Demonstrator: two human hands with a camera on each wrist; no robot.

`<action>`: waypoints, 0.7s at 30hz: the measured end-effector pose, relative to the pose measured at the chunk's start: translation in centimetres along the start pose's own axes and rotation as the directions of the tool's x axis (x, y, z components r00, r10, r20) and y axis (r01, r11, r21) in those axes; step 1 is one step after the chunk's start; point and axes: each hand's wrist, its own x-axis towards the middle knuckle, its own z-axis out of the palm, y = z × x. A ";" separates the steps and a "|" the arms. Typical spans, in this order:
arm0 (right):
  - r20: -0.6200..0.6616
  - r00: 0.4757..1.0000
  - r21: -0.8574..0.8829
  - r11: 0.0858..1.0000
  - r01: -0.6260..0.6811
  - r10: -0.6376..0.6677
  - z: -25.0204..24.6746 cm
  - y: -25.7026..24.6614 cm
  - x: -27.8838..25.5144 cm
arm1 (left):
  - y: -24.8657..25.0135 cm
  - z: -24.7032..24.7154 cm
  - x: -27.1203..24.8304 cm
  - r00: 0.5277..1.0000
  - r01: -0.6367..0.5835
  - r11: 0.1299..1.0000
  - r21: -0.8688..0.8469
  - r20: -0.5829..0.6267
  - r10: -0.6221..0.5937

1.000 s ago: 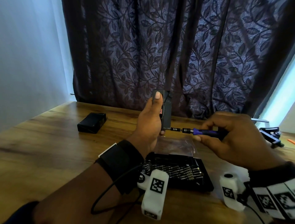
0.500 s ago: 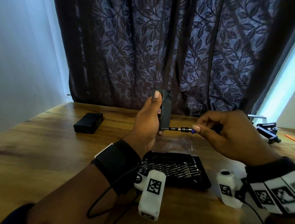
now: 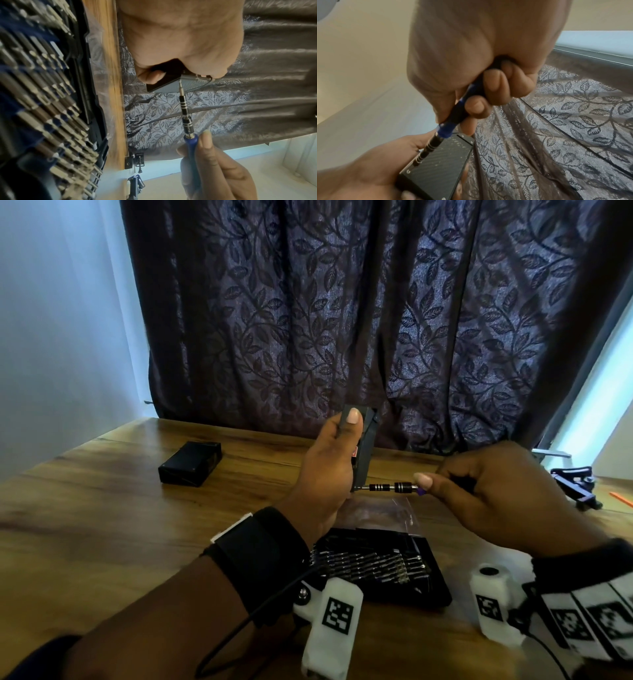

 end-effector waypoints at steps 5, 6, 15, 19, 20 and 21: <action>0.067 0.997 0.099 0.995 -0.033 0.026 -0.7 -0.2 0.0 | -0.6 0.2 -0.1 0.999 0.041 0.999 -0.006 0.001 -0.041; 0.078 0.997 0.102 0.994 -0.024 0.016 -0.8 -0.2 0.0 | -0.6 0.2 -0.2 0.999 0.046 0.999 -0.016 -0.005 -0.046; 0.039 0.999 0.106 0.994 -0.039 0.035 0.3 0.6 -0.1 | -0.2 0.1 0.0 0.998 0.014 0.999 -0.029 -0.066 -0.016; 0.067 0.997 0.175 0.984 -0.040 0.029 0.4 0.6 0.1 | -0.4 -0.1 0.1 0.997 0.001 1.000 -0.024 -0.081 -0.003; 0.059 0.998 0.174 0.984 -0.027 0.017 0.4 0.6 0.1 | -0.4 -0.1 0.1 0.996 0.004 1.000 -0.024 -0.084 -0.006; 0.050 0.999 0.179 0.984 -0.020 0.011 0.5 0.6 0.1 | -0.4 -0.1 0.2 0.996 0.007 1.000 -0.024 -0.085 -0.009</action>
